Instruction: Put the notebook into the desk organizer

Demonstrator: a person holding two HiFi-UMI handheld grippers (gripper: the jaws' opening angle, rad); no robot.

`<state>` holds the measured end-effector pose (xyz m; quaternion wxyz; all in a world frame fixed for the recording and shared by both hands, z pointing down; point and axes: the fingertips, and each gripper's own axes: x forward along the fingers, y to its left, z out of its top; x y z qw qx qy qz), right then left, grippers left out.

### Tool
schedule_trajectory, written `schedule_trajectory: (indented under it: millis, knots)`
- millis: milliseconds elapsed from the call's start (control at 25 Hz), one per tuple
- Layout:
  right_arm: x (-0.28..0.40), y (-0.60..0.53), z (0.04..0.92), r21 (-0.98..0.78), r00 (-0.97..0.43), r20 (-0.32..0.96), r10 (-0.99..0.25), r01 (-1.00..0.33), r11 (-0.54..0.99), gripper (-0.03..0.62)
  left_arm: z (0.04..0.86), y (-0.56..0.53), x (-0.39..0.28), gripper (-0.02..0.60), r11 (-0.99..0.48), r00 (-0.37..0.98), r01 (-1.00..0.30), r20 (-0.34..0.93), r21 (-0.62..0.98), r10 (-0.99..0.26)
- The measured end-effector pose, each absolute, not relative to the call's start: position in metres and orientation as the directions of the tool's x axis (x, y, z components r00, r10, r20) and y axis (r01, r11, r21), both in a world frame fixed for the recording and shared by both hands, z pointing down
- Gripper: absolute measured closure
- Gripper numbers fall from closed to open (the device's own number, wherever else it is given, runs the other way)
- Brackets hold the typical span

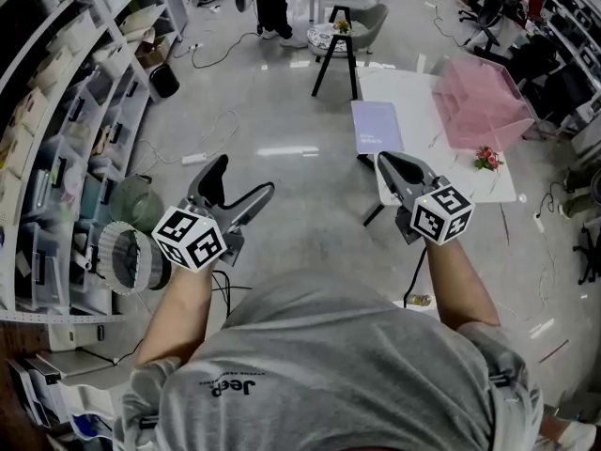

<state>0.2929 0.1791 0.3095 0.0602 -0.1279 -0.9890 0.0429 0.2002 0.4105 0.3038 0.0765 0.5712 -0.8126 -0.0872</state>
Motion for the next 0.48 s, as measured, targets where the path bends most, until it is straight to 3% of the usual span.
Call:
schedule_trajectory:
  millis: [480]
  knots:
    - [0.202, 0.16, 0.319, -0.11, -0.964, 0.113, 0.239, 0.227, 0.968, 0.591, 0.324, 0.396, 0.106, 0.038, 0.315, -0.321, -0.912, 0.019, 0.261, -0.947]
